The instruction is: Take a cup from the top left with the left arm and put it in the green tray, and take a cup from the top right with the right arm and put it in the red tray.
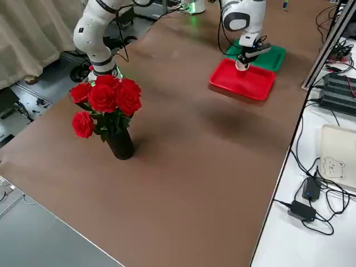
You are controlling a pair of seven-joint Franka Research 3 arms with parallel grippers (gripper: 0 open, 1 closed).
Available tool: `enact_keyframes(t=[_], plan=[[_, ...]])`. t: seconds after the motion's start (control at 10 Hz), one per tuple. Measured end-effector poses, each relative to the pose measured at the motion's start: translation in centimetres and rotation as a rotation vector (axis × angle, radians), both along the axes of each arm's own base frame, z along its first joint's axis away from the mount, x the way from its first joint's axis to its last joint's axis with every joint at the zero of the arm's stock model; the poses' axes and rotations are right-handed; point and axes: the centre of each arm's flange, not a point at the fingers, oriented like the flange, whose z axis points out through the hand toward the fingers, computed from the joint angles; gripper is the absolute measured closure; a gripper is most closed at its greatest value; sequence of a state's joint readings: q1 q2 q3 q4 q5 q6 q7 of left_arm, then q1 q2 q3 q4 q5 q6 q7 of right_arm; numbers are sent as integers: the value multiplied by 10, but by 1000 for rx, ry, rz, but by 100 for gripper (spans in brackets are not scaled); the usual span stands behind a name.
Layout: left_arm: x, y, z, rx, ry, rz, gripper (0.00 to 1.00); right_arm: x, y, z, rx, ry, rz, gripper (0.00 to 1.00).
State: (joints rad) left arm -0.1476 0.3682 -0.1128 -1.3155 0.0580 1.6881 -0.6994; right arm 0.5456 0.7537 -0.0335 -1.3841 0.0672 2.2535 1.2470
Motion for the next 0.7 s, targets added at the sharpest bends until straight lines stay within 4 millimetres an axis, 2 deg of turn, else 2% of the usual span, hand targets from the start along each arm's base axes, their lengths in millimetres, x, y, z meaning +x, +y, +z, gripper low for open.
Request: enact_keyframes(t=[0.2, 0.4, 0.6, 0.7], plan=[[-12, 46, 33, -16, -24, -53, 0, 1, -1, -7, -2, -3, -2, 96], [-36, 80, 60, -4, -34, -148, 0, -2, 4, -14, -7, 5, 6, 96], [-60, 107, 81, 7, -7, -283, 0, -7, 12, -20, -9, 9, 18, 94], [-72, 111, 89, 11, -1, -314, 0, -9, 15, -22, -8, 6, 23, 93]])
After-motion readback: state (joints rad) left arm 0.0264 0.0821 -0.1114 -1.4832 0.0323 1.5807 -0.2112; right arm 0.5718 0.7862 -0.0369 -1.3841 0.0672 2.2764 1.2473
